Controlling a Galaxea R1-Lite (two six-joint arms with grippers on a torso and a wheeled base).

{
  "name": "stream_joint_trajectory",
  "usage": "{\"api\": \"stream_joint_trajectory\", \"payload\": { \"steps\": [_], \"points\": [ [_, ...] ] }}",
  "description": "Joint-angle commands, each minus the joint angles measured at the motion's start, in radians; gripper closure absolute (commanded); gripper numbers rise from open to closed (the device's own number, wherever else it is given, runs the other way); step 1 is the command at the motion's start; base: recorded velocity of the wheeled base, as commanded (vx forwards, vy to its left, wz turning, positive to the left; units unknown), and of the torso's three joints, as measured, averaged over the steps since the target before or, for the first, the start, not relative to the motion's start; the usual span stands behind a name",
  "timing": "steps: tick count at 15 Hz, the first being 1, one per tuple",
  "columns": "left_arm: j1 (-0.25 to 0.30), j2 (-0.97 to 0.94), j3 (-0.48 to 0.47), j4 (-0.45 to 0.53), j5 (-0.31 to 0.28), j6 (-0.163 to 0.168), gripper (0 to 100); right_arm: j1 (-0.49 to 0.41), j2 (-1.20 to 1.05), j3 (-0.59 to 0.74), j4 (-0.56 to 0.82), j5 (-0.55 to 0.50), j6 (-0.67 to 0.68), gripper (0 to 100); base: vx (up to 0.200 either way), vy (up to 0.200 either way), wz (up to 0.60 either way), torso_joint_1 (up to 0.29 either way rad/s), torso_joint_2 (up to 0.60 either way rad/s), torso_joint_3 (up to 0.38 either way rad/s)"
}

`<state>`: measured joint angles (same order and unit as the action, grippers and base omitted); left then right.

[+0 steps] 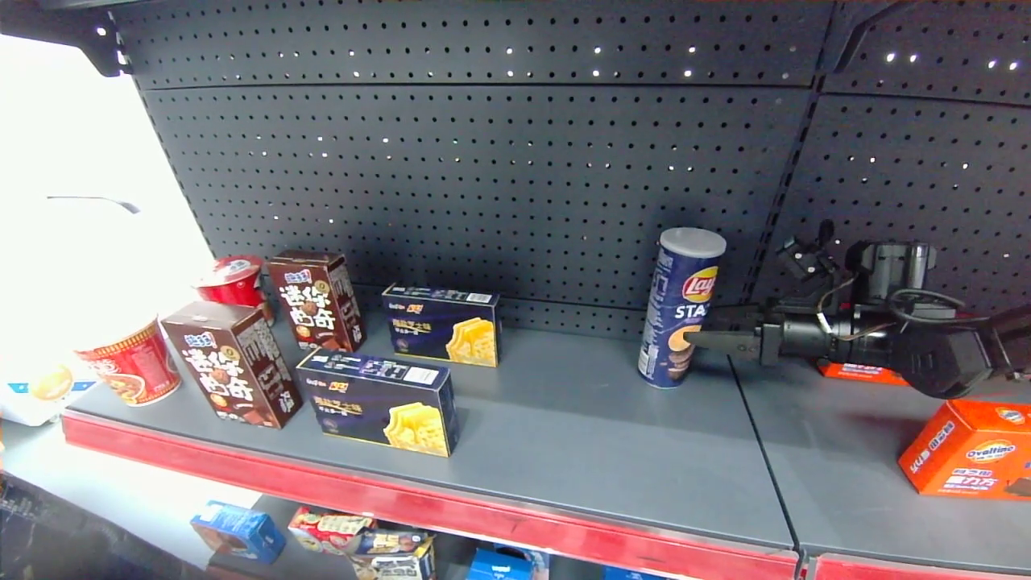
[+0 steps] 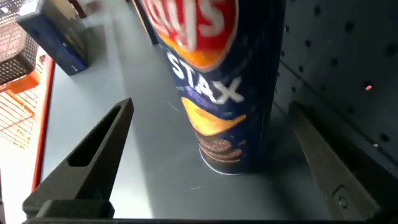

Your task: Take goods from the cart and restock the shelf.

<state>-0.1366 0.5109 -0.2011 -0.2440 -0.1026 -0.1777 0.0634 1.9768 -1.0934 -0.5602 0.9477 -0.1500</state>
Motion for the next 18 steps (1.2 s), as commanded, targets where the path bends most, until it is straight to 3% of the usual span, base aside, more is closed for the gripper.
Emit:
{"api": "stream_joint_trajectory", "payload": {
  "steps": [1,18],
  "points": [
    [0.000,-0.002,0.009,-0.001,0.001,0.000,100,0.006,0.047,-0.005,-0.017,0.000,0.001,0,0.000,0.000,0.00,0.000,0.00,0.000],
    [0.003,-0.043,0.043,0.002,0.006,0.000,100,0.062,0.185,-0.095,-0.046,-0.001,0.004,0,0.000,0.000,0.00,0.000,0.00,0.000]
  ]
}}
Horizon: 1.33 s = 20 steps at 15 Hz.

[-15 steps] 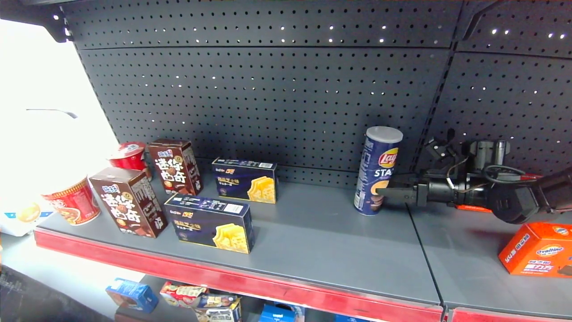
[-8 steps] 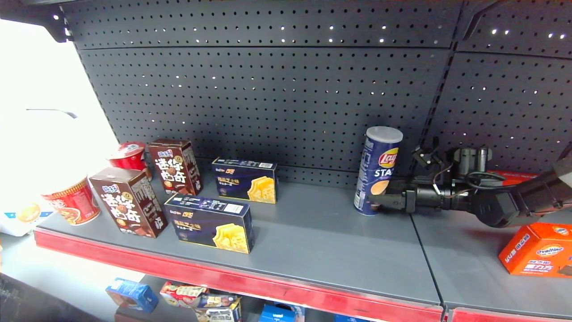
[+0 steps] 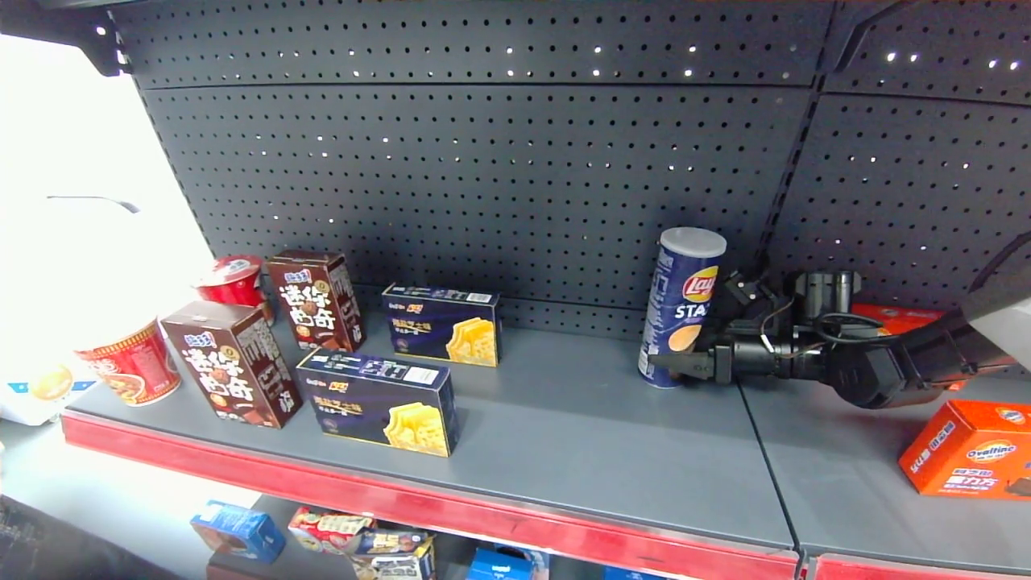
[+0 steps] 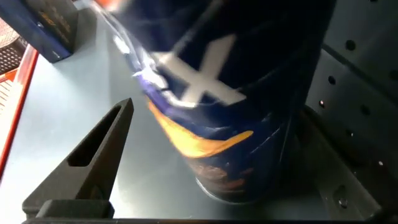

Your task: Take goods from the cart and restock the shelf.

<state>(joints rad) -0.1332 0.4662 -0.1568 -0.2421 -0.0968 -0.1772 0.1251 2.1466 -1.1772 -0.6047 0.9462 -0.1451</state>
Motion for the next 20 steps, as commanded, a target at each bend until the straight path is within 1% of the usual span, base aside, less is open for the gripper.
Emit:
{"api": "stream_joint_trajectory", "payload": {
  "steps": [1,2,3,8,10,11,13,14,15,16,18,19,20],
  "points": [
    [0.000,0.003,-0.003,-0.002,0.000,-0.001,100,0.001,0.024,-0.018,-0.001,0.000,0.001,0,0.000,0.000,0.00,0.000,0.00,0.000],
    [0.000,0.002,-0.001,0.000,0.000,-0.001,100,0.001,0.033,-0.027,-0.006,0.000,-0.001,0,0.000,0.000,0.00,0.000,0.00,0.000],
    [0.000,0.002,0.000,0.000,0.000,-0.001,100,0.004,0.035,-0.035,-0.006,0.000,-0.001,100,0.000,0.000,0.00,0.000,0.00,0.000],
    [0.000,0.002,0.014,-0.002,0.000,-0.001,100,0.007,-0.001,-0.018,-0.001,-0.014,0.002,100,0.000,0.000,0.00,0.000,0.00,0.000],
    [0.000,0.000,0.031,-0.002,0.002,-0.001,100,0.018,-0.051,0.031,-0.003,-0.015,0.002,100,0.000,0.000,0.00,0.000,0.00,0.000],
    [0.000,-0.001,0.040,-0.002,0.000,-0.001,100,0.027,-0.091,0.071,-0.004,-0.032,0.002,100,0.000,0.000,0.00,0.000,0.00,0.000],
    [0.000,-0.011,0.045,-0.002,-0.001,-0.001,100,0.059,-0.177,0.159,-0.004,-0.110,0.004,100,0.000,0.000,0.00,0.000,0.00,0.000],
    [0.000,-0.017,0.046,-0.002,-0.001,-0.001,100,0.074,-0.226,0.209,-0.004,-0.133,0.004,100,0.000,0.000,0.00,0.000,0.00,0.000],
    [0.000,-0.018,0.046,-0.002,-0.003,-0.001,100,0.079,-0.240,0.223,-0.004,-0.135,0.004,100,0.000,0.000,0.00,0.000,0.00,0.000],
    [0.000,-0.031,0.048,-0.002,-0.003,-0.001,100,0.091,-0.309,0.281,-0.003,-0.162,0.004,100,0.000,0.000,0.00,0.000,0.00,0.000],
    [0.000,-0.040,0.048,-0.002,-0.003,-0.001,100,0.114,-0.381,0.317,0.005,-0.271,0.004,100,0.000,0.000,0.00,0.000,0.00,0.000],
    [0.000,-0.046,0.048,-0.002,-0.003,-0.001,100,0.125,-0.399,0.324,0.005,-0.303,0.010,100,0.000,0.000,0.00,0.000,0.00,0.000],
    [0.000,-0.050,0.046,-0.002,-0.001,-0.001,100,0.148,-0.442,0.347,-0.001,-0.334,0.047,100,0.000,0.000,0.00,0.000,0.00,0.000]
  ]
}}
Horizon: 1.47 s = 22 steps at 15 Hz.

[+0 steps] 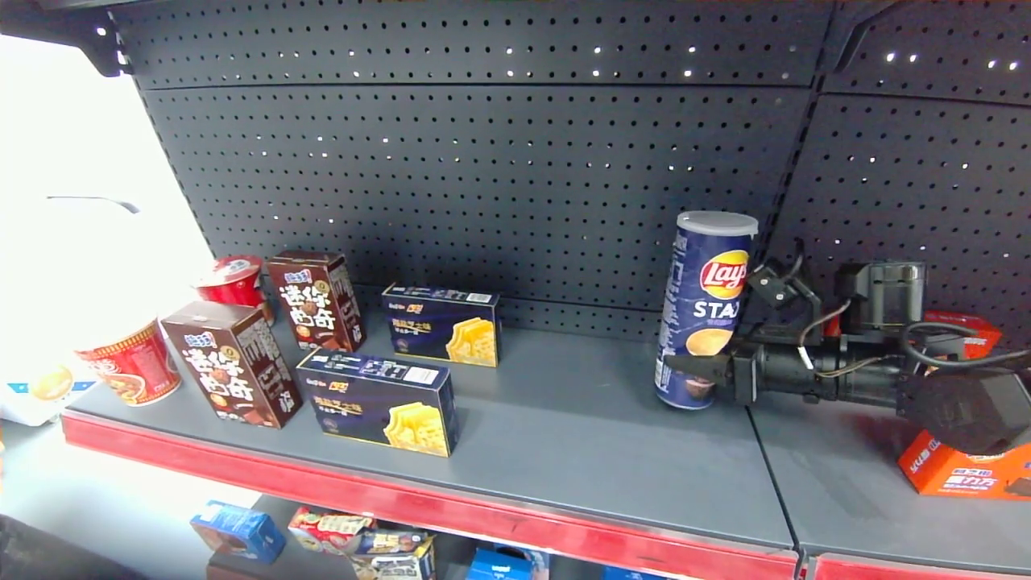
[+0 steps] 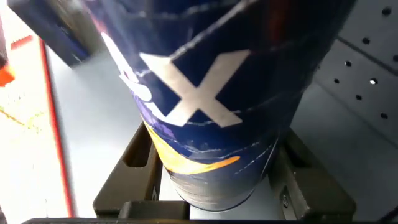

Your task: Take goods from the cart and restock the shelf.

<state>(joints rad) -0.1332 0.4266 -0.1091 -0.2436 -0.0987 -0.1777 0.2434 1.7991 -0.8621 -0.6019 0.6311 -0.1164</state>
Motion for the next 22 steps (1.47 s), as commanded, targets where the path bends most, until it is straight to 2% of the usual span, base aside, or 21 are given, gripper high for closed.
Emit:
{"api": "stream_joint_trajectory", "payload": {
  "steps": [1,2,3,5,8,10,18,19,22],
  "points": [
    [0.000,-0.011,-0.006,0.000,0.002,0.000,100,0.054,-0.129,0.063,-0.006,-0.054,0.041,100,0.000,0.000,0.00,0.000,0.00,0.000],
    [0.000,-0.011,-0.007,0.000,0.002,0.000,100,0.063,-0.138,0.077,-0.007,-0.074,0.046,100,0.000,0.000,0.00,0.000,0.00,0.000],
    [0.000,-0.011,-0.011,0.000,0.002,0.000,100,0.102,-0.172,0.123,-0.010,-0.142,0.069,100,0.000,0.000,0.00,0.000,0.00,0.000],
    [0.000,-0.012,-0.009,0.000,0.004,0.000,100,0.114,-0.195,0.198,-0.075,-0.152,0.093,100,0.000,0.000,0.00,0.000,0.00,0.000],
    [0.001,-0.020,-0.004,0.000,0.005,0.001,100,0.117,-0.185,0.330,-0.260,-0.171,0.118,100,0.000,0.000,0.00,0.000,0.00,0.000],
    [0.003,-0.020,-0.007,0.000,0.007,0.001,100,0.117,-0.188,0.379,-0.300,-0.172,0.126,100,0.000,0.000,0.00,0.000,0.00,0.000],
    [0.003,-0.022,-0.009,0.000,0.019,0.001,100,0.165,-0.193,0.434,-0.320,-0.241,0.118,100,0.000,0.000,0.00,0.000,0.00,0.000],
    [0.003,-0.023,-0.007,0.000,0.024,0.001,100,0.185,-0.193,0.460,-0.334,-0.277,0.118,100,0.000,0.000,0.00,0.000,0.00,0.000],
    [0.003,-0.037,-0.004,0.000,0.024,0.001,100,0.188,-0.188,0.520,-0.389,-0.281,0.115,100,0.000,0.000,0.00,0.000,0.00,0.000]
  ]
}}
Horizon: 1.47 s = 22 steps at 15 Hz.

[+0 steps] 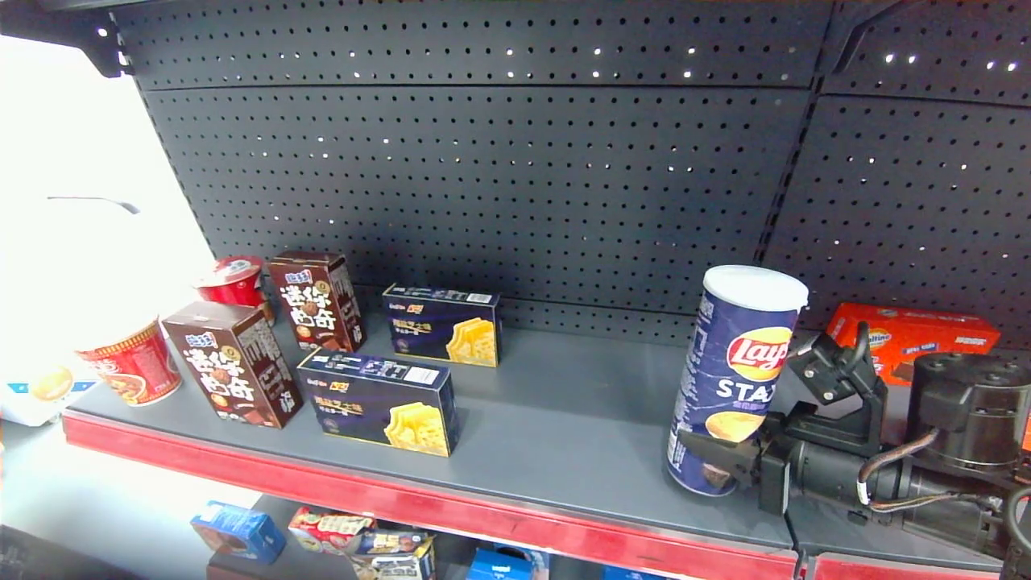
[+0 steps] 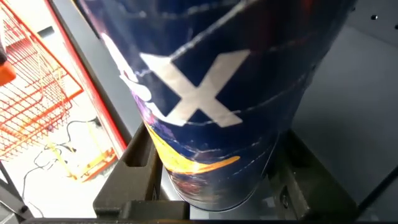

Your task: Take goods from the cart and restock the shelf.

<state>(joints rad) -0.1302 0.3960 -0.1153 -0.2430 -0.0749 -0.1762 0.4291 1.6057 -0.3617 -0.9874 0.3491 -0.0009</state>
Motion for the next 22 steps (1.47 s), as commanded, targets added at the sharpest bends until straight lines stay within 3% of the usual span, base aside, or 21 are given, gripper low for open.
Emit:
{"api": "stream_joint_trajectory", "payload": {
  "steps": [1,16,17,22],
  "points": [
    [0.000,-0.011,0.002,-0.001,0.000,0.000,100,-0.003,0.006,0.027,-0.016,0.001,-0.001,100,0.000,0.000,0.00,0.000,0.00,0.000],
    [0.000,-0.016,0.006,0.001,0.001,-0.002,100,-0.018,0.146,0.029,-0.122,-0.001,-0.001,100,0.000,0.000,0.00,0.000,0.00,0.000],
    [0.000,-0.016,0.008,0.001,0.001,-0.002,100,-0.018,0.145,0.030,-0.122,0.001,-0.001,0,0.000,0.000,0.00,0.000,0.00,0.000],
    [0.000,-0.017,0.014,0.001,0.001,-0.002,100,-0.018,0.131,0.070,-0.142,0.001,-0.004,0,0.000,0.000,0.00,0.000,0.00,0.000]
  ]
}}
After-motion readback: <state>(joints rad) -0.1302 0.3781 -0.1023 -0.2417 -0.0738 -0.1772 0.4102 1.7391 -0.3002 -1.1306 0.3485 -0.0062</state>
